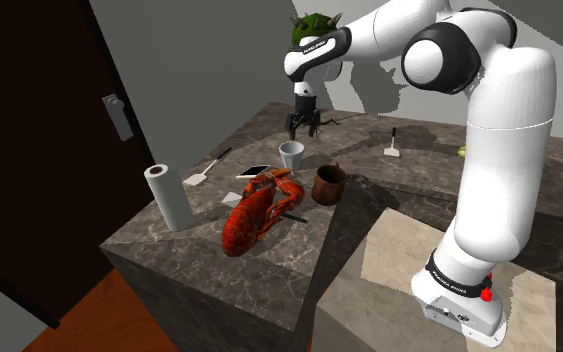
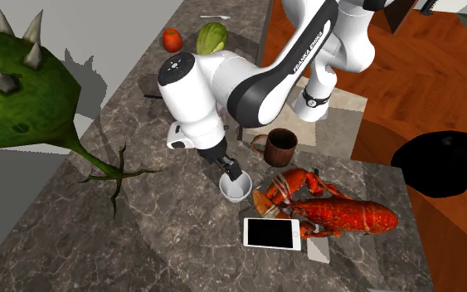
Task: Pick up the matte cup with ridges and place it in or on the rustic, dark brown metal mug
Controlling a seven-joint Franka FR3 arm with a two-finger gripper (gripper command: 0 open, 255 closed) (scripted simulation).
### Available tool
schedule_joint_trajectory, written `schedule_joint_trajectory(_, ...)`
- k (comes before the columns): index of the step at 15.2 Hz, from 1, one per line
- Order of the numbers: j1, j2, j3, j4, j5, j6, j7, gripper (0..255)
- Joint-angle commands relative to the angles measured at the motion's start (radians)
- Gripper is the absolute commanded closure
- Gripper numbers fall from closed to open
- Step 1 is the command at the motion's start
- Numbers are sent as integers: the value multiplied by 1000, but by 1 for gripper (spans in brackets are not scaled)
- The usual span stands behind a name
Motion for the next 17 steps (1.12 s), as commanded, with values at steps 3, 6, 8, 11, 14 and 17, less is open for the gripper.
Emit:
schedule_joint_trajectory(3,1,21,5,-23,12,43,-8,0)
schedule_joint_trajectory(6,5,34,10,-53,20,85,-14,0)
schedule_joint_trajectory(8,5,34,10,-53,20,85,-14,0)
schedule_joint_trajectory(11,5,34,10,-53,20,85,-14,0)
schedule_joint_trajectory(14,5,34,10,-53,20,85,-14,0)
schedule_joint_trajectory(17,5,34,10,-53,20,85,-14,255)
